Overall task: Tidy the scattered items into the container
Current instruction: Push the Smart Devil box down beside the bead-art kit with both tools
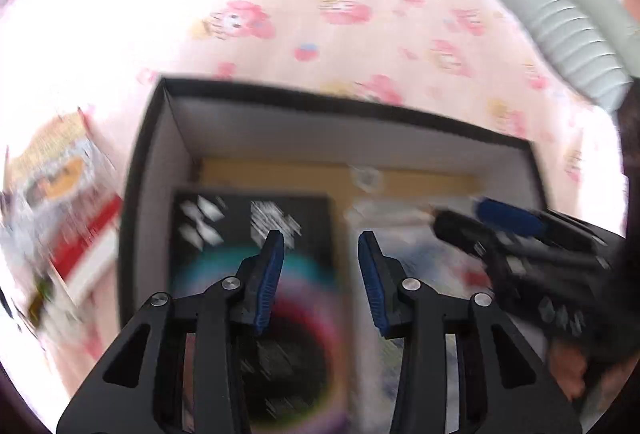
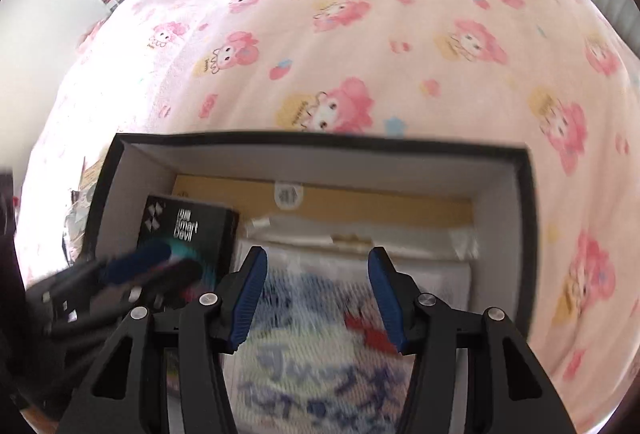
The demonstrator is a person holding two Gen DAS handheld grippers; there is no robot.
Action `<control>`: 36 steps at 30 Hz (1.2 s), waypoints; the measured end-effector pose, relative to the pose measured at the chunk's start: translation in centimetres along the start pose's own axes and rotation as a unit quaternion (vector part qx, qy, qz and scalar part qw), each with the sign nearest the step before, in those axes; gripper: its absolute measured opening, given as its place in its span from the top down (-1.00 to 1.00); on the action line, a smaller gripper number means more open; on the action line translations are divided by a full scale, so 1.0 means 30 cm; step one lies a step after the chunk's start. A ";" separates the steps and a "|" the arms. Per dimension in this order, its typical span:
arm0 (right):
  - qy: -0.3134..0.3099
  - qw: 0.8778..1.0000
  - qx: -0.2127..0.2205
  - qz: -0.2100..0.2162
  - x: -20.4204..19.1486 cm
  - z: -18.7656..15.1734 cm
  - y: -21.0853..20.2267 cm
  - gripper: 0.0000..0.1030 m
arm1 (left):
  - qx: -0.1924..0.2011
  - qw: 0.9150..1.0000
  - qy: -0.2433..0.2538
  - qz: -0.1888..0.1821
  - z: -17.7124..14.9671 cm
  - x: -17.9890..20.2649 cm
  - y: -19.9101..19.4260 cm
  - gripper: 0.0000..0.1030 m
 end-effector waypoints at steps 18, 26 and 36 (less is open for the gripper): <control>-0.030 0.998 -0.042 -0.021 0.052 -0.052 0.059 0.04 | -0.018 0.999 -0.015 -0.025 0.057 -0.044 0.078 0.24; -0.008 1.000 0.011 -0.023 0.058 -0.111 -0.105 0.05 | -0.027 0.994 -0.027 -0.101 -0.073 -0.025 -0.032 0.20; 0.019 0.999 0.033 -0.017 0.035 -0.186 -0.150 0.05 | -0.111 0.983 -0.051 -0.139 -0.208 0.015 0.046 0.03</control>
Point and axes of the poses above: each gripper's, at about its wrist camera, not at the fingertips, and y roughly the way its jaws point, x to its right, z to its top, the point moved 6 cm from there along y, roughly the way its jaws point, and after that the axes turned 8 degrees about -y, right-handed, at the moved point
